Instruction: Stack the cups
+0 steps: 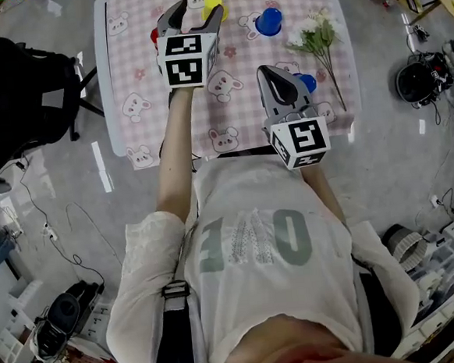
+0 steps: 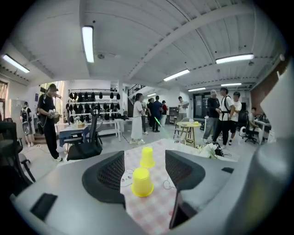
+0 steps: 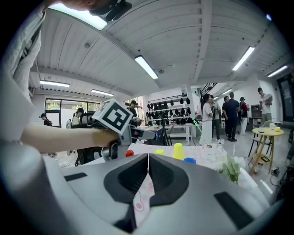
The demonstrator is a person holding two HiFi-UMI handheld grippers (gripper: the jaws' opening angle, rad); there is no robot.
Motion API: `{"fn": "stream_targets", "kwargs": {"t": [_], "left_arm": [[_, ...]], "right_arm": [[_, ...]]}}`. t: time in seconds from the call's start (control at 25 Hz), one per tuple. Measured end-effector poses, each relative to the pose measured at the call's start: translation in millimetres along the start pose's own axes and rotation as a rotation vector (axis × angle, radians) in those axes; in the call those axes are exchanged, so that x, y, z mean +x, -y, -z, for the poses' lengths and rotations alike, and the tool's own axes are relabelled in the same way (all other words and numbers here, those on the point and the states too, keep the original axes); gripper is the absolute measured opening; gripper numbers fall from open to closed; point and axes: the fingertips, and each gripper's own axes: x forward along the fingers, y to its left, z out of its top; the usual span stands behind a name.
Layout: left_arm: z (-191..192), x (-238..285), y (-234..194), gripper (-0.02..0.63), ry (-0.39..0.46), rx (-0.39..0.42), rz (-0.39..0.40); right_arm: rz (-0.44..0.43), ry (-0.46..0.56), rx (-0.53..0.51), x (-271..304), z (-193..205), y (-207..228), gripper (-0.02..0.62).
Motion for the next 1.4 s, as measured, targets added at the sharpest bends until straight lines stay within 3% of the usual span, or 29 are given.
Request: {"fn": "stream_targets", "kwargs": {"t": [0.12, 0.4, 0.64, 1.2, 1.4], "left_arm": [[9, 36, 1, 0.259, -0.071, 0.045, 0.026], [46, 85, -12, 0.259, -0.224, -0.035, 0.065], [69, 101, -13, 0.259, -0.288, -0.073, 0.072], [78, 109, -16, 0.238, -0.324, -0.093, 0.068], [51, 103, -15, 0.235, -0.260, -0.082, 0.069]], "right_arm": [[0.015, 0.003, 0.027, 0, 4, 7, 0.029], [0.083, -0.012, 0.089, 0, 15, 37, 0.029], [0.121, -0.022, 0.118, 0, 22, 58, 0.029], [0.127, -0.026, 0.115, 5, 16, 61, 0.029], [0.131, -0.028, 0.109, 3, 15, 62, 0.029]]}}
